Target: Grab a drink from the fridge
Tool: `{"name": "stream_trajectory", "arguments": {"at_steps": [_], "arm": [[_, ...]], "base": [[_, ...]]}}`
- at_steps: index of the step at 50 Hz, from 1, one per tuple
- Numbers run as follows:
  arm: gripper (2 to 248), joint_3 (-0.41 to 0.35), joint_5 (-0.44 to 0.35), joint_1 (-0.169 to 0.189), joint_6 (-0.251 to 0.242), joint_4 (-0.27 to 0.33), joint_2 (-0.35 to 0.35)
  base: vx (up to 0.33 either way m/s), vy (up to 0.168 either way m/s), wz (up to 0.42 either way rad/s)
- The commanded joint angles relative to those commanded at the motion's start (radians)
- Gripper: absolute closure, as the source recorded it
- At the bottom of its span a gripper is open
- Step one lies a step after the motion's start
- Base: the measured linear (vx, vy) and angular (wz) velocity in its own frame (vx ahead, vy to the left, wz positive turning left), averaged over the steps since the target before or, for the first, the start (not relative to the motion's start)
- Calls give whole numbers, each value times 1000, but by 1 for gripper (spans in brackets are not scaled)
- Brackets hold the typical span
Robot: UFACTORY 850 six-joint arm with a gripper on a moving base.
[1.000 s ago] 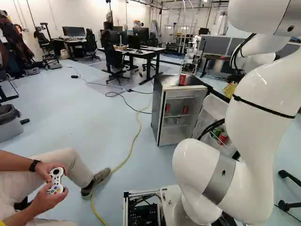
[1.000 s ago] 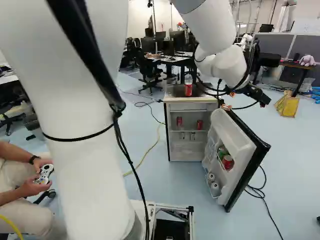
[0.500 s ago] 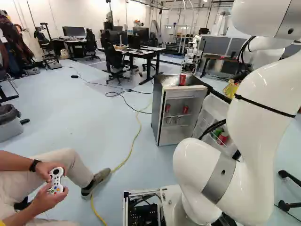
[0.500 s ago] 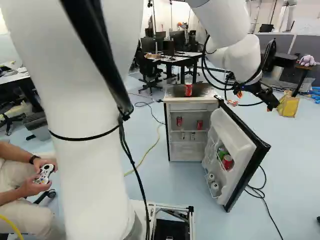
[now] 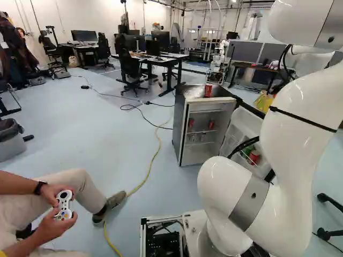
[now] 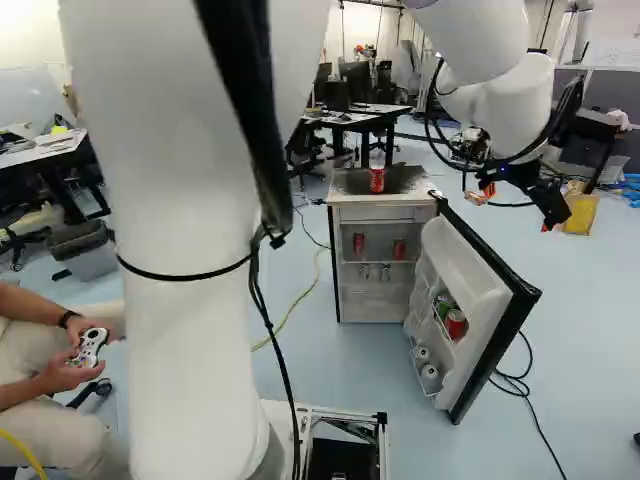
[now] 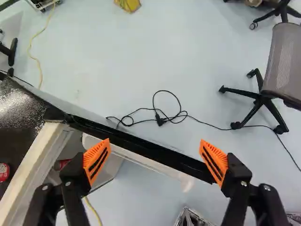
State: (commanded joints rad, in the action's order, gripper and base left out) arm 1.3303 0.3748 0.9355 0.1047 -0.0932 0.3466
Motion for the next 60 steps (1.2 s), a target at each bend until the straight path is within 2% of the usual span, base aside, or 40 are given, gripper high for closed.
{"name": "stream_trajectory", "arguments": {"at_steps": [30, 60], "arm": [[3, 147, 166, 48, 0, -44, 175], [3, 354, 330, 50, 0, -88, 364]], "base": [[0, 0, 0], [0, 0, 0]]}}
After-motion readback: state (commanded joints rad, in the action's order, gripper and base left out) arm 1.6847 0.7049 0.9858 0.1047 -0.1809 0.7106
